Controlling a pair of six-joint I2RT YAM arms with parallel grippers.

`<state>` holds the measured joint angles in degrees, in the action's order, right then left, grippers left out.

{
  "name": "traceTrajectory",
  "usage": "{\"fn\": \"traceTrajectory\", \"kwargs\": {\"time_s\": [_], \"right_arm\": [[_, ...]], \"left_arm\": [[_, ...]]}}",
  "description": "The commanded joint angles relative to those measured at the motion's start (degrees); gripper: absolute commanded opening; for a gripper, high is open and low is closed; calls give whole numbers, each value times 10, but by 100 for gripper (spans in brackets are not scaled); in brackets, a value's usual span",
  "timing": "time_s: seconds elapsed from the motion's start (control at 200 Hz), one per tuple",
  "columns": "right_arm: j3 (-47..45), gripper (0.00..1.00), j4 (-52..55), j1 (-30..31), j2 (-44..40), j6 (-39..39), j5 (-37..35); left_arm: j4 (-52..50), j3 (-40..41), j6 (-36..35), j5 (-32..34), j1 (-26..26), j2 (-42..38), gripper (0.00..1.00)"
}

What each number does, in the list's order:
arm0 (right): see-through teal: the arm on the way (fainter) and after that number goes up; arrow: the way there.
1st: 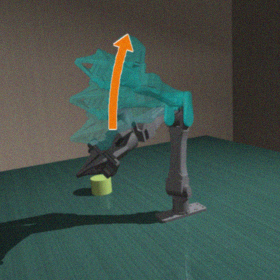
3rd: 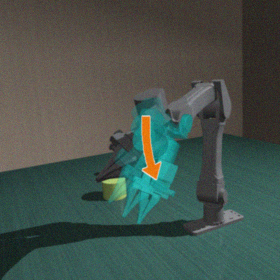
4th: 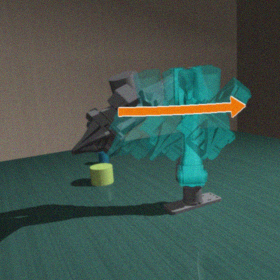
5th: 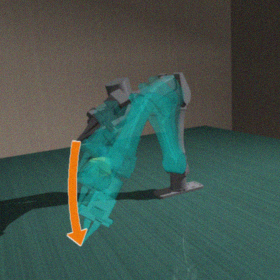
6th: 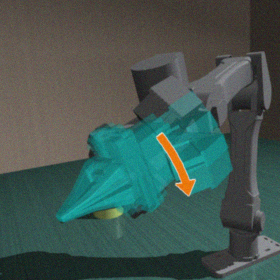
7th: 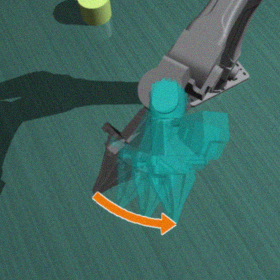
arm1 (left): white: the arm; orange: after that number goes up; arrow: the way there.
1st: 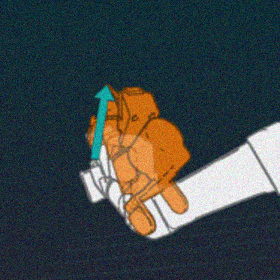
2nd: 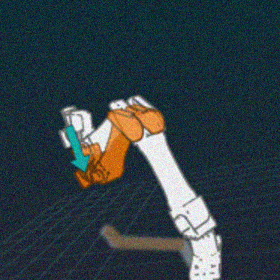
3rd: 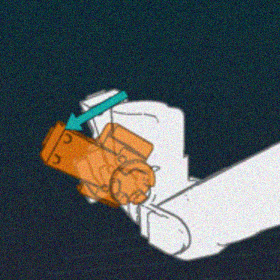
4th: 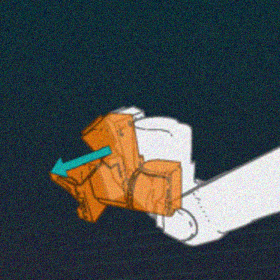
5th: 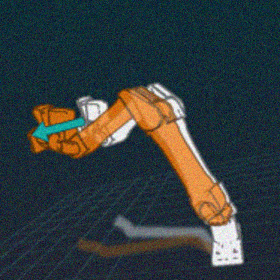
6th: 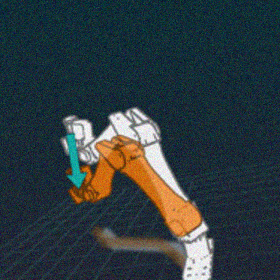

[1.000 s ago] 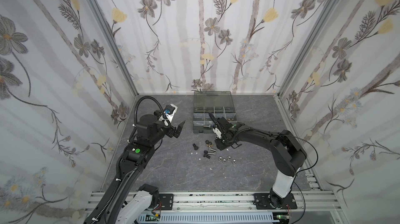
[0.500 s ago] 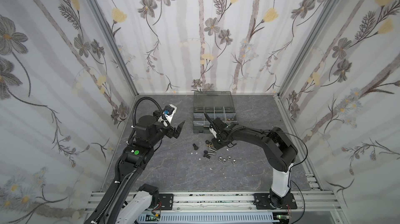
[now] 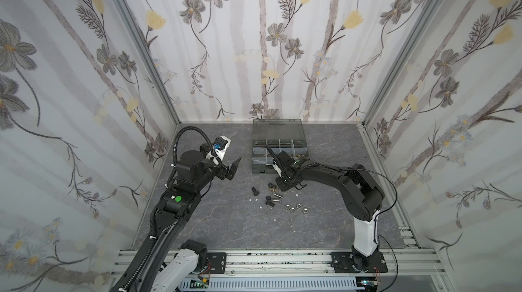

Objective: Sort the screws and nuts into containers
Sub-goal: Pick up the nut from the center of the table.

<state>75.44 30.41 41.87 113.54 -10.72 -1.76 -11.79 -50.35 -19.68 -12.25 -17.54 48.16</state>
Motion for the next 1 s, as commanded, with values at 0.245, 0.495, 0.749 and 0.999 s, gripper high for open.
{"fn": "traceTrajectory", "kwargs": {"time_s": [0.245, 0.495, 0.749, 0.999], "right_arm": [[-29, 24, 28, -2, -17, 4, 9], [-37, 20, 31, -3, -33, -1, 11], [-17, 18, 45, -4, -42, -2, 14], [1, 15, 56, -9, -46, 2, 16]], "left_arm": [[19, 2, -3, -2, 0, 3, 100], [20, 3, -4, -1, 0, 2, 100], [21, 3, -4, -2, 0, 5, 100], [21, 3, -4, -2, 0, 5, 100]]}}
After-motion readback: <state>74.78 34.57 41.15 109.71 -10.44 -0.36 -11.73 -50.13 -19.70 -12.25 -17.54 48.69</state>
